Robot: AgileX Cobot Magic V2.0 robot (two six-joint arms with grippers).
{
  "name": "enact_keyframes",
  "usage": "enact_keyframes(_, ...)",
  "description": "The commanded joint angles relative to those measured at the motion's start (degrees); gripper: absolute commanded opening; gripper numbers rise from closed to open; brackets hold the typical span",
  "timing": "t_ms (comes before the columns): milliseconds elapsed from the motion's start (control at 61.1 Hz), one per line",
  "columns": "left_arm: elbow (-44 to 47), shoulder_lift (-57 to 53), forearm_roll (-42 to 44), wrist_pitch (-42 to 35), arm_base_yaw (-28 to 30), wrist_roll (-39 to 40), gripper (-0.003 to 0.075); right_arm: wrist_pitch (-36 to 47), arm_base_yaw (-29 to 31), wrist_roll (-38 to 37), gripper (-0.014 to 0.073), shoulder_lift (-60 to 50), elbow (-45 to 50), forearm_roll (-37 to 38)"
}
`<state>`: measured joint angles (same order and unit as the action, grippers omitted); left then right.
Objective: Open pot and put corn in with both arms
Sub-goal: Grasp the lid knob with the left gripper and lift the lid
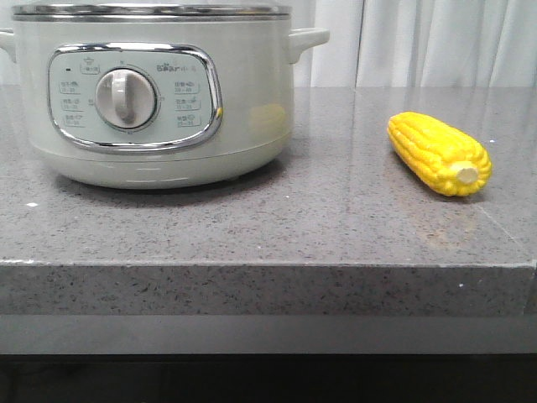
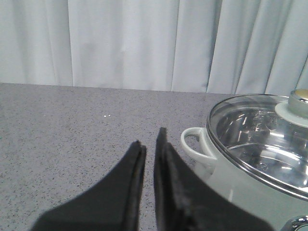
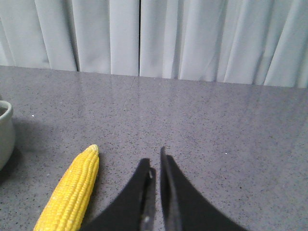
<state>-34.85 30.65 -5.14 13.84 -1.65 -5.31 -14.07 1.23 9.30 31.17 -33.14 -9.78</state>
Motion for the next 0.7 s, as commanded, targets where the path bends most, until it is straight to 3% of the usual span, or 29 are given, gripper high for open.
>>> enact_keyframes(0, -2.12, 0.56, -0.13, -4.21, 0.13, 0.40, 0.0335, 4.15, 0.14, 0.10, 0.0272, 0.44, -2.24, 0.26)
enact_keyframes(16, -2.12, 0.56, -0.13, -4.16, 0.13, 0.40, 0.0390, 4.15, 0.14, 0.10, 0.0341, 0.44, -2.24, 0.26)
enact_keyframes(82, -2.12, 0.56, -0.13, -4.03, 0.13, 0.40, 0.0524, 4.15, 0.14, 0.10, 0.0479, 0.44, -2.24, 0.26)
enact_keyframes(196, -1.87, 0.56, -1.08, -4.25, 0.13, 0.40, 0.0566, 4.10, 0.14, 0.10, 0.0602, 0.44, -2.24, 0.26)
enact_keyframes(295, -2.46, 1.31, -1.62, -3.00, 0.13, 0.40, 0.0567, 4.10, 0.14, 0.10, 0.0601, 0.44, -2.24, 0.26)
enact_keyframes(442, -9.62, 7.62, -1.80, 5.42, -0.15, -0.20, 0.0567, 4.10, 0.14, 0.10, 0.0601, 0.44, -2.24, 0.26)
enact_keyframes(687, -26.48, 22.98, -1.98, 14.20, -7.59, -2.24, 0.0566, 4.10, 0.14, 0.10, 0.0601, 0.44, -2.24, 0.15)
